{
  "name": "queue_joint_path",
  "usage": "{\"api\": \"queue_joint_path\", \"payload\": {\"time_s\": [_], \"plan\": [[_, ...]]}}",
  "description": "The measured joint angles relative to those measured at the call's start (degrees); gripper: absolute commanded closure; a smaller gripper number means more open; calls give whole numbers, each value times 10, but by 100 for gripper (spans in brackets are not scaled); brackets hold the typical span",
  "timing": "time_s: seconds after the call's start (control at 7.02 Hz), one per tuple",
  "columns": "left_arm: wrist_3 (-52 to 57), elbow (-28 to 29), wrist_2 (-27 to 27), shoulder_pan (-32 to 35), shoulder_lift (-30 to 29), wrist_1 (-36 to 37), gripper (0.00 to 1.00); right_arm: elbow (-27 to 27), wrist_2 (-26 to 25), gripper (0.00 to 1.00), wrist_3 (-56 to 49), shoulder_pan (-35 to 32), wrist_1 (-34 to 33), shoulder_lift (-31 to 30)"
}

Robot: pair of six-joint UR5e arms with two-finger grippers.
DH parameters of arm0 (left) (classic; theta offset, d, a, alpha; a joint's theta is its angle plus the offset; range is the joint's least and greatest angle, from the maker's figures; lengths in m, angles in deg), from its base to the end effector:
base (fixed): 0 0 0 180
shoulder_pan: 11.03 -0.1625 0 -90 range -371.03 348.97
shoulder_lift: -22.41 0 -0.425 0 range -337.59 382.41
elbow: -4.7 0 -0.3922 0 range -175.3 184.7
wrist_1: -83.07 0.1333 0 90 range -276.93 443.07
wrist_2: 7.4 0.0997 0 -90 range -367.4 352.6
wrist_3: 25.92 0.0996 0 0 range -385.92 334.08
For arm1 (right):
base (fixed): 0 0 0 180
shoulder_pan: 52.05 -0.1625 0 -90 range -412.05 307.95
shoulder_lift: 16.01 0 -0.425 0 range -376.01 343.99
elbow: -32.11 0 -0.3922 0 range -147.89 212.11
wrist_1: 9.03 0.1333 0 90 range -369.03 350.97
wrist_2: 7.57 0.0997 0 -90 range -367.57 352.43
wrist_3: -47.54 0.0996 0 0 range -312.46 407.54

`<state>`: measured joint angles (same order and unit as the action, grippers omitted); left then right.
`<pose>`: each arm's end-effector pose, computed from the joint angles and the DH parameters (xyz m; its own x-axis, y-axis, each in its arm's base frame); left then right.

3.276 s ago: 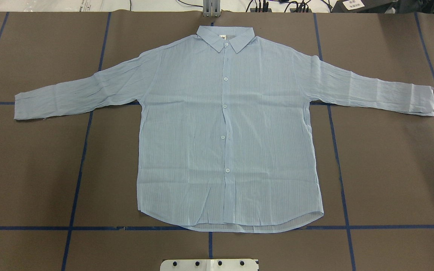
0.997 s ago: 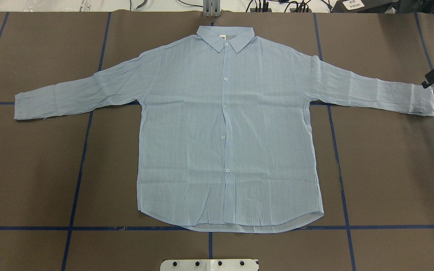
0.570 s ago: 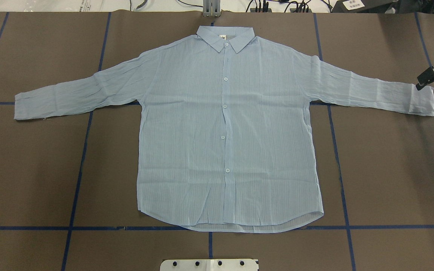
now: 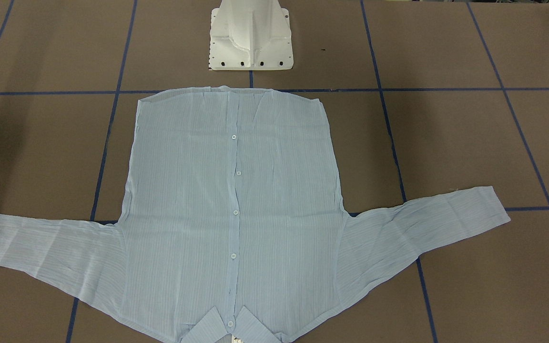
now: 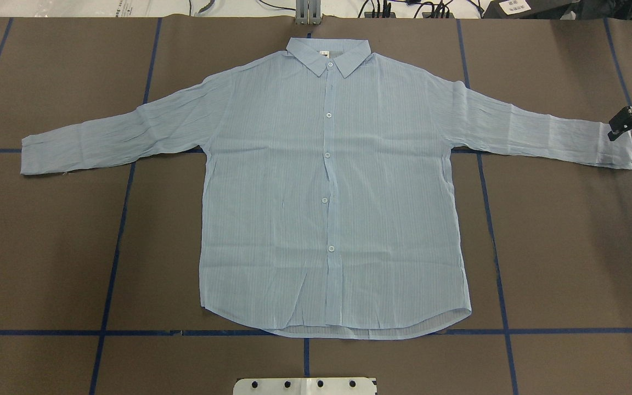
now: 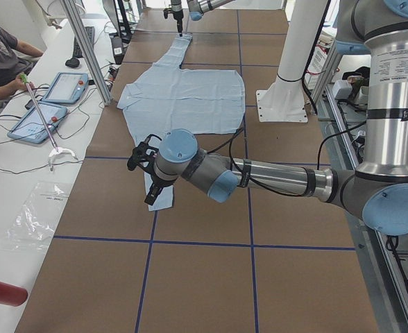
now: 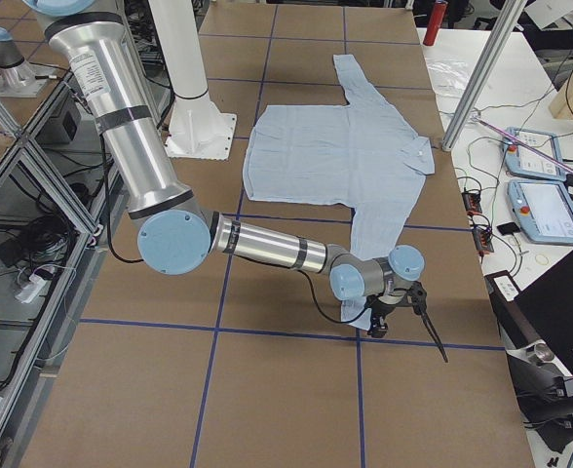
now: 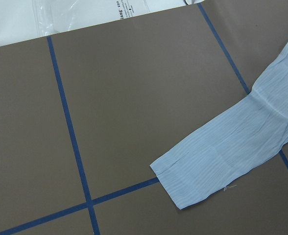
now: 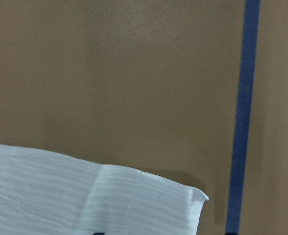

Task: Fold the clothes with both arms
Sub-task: 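Lower the right gripper onto the sleeve cuff nearest it and grasp it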

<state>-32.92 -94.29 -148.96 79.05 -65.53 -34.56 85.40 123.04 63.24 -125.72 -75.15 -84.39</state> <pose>-0.0560 -0.4912 0.5343 0.6175 0.3398 -0.7094 0.0770 0.8714 0.4844 -0.1157 -0.6386 0.7192 0.7496 -0.0407 0.6606 0.0779 0.9966 -0.0270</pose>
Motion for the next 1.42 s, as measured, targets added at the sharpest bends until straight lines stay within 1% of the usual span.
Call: {"api": "queue_joint_path", "payload": {"time_s": [0.28,0.71,1.14,1.42], "plan": [[0,-1,0,0,0,-1,0,-4,-1,100,1,7,0,0],[0,-2,1,0,0,-1,0,-6,-1,100,2,9,0,0],[-1,-10,0,0,0,-1,0,13,1,100,30,4,-2,4],[-1,-13,1,0,0,-1,0,16,3,100,40,3,-3,4]]}}
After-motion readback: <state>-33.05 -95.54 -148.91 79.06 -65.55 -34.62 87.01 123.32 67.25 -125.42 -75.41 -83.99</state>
